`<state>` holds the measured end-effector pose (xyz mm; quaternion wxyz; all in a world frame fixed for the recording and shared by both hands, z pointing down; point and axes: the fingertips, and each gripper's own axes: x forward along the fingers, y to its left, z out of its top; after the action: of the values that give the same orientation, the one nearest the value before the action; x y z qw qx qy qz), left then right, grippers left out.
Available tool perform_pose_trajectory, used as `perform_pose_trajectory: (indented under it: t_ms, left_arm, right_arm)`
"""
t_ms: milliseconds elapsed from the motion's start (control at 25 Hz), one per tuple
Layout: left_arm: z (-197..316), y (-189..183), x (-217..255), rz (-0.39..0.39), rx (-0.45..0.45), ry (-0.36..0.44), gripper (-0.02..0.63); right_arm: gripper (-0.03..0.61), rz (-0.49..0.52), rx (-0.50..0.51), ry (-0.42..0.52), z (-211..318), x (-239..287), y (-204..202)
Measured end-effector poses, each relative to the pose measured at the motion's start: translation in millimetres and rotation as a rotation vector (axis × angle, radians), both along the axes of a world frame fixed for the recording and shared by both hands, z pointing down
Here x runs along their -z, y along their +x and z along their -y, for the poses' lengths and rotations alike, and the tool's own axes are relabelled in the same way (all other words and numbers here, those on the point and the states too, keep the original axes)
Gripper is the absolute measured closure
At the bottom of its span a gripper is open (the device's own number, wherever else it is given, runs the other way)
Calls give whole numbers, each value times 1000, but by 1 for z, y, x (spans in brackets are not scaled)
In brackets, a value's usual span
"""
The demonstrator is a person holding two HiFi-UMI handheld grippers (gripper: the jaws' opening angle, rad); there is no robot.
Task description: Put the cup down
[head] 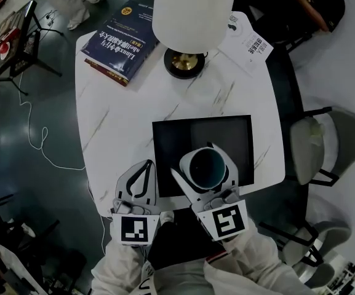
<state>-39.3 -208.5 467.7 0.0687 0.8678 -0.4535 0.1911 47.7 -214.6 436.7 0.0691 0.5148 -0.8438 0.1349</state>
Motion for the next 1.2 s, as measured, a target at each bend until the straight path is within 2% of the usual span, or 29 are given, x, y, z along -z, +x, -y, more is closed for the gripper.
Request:
perform_pose_trajectory:
  t_ms: [120,240,360,480,640,1120,1200]
  left_arm:
    - [3,-1,-7,-19,19,-2,603]
    - [7,-1,-15,20,-11,24,603]
    - [9,-3,-23,-19,34,0,603]
    - [13,-2,-29,6,16,9,603]
    - [16,-5,-33,-34,62,-6,603]
    - [9,-13,-36,19,30,9,603]
    - [7,-15,-35,-4,53,2,603]
  right_arm:
    - [186,-4,11,5,4,-8,-4]
    - [186,-9,14,7,6,-18,-7]
    - [186,-15,25,7,8,-27,-12]
    - [186,-16,33,-3,11,-34,-14]
    - [186,-22,51,-2,14,-38,-18]
    - [186,-17,87,-4,0,-42,-39]
    - [186,-19,101,-8,-5,-43,-44]
